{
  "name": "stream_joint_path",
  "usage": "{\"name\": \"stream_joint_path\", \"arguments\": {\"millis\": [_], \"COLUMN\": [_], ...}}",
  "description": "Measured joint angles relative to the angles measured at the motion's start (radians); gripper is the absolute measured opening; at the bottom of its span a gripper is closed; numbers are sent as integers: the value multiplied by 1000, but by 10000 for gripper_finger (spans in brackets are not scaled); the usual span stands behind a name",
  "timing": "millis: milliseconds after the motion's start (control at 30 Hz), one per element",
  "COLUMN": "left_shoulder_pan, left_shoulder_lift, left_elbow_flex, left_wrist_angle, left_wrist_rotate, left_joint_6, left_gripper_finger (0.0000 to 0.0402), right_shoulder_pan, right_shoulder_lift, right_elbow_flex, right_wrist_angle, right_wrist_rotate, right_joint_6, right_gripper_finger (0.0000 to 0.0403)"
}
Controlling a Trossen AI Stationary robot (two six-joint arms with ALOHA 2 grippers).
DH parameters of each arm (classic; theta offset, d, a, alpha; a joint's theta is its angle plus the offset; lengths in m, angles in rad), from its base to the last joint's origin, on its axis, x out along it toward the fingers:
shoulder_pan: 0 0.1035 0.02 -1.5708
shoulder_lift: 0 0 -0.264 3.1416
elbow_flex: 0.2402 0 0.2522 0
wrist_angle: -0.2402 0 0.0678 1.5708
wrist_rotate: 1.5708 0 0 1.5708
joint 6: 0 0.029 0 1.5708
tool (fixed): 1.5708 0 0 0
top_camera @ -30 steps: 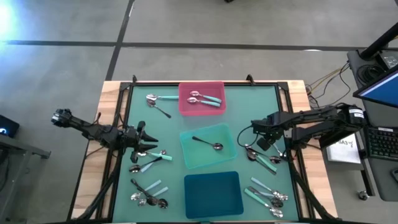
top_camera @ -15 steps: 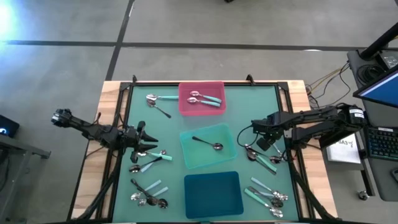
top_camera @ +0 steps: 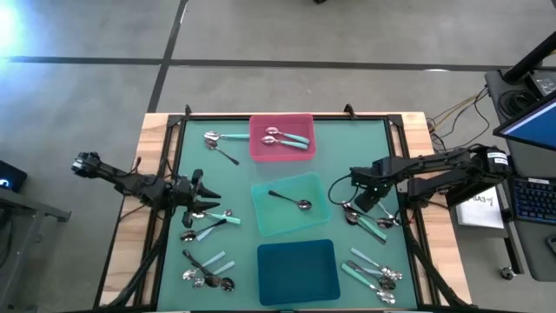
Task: Sort silverware by color (type)
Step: Put the blue spoon into the blue bin
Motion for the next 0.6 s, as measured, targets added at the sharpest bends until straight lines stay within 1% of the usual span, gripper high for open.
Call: {"name": "stream_joint_path", "arguments": {"millis": [133,300,500,600], "left_shoulder_pan": [0,0,0,0], "left_shoulder_lift": [0,0,0,0], "left_elbow_flex": [0,0,0,0], "left_wrist_angle": [0,0,0,0], "left_wrist_rotate": [0,0,0,0], "left_joint_6": [0,0,0,0], "left_gripper_finger": [96,96,96,96], "right_shoulder_pan": [0,0,0,0], "right_shoulder_lift": [-1,-2,-2,-2], "right_elbow_flex": [-20,-25,-26,-19], "right_wrist_angle": [50,58,59,56], "right_wrist_rotate": [-1,0,1,13], "right_joint_6": [0,-1,-7,-21], "right_gripper_finger": [89,86,38,38]}}
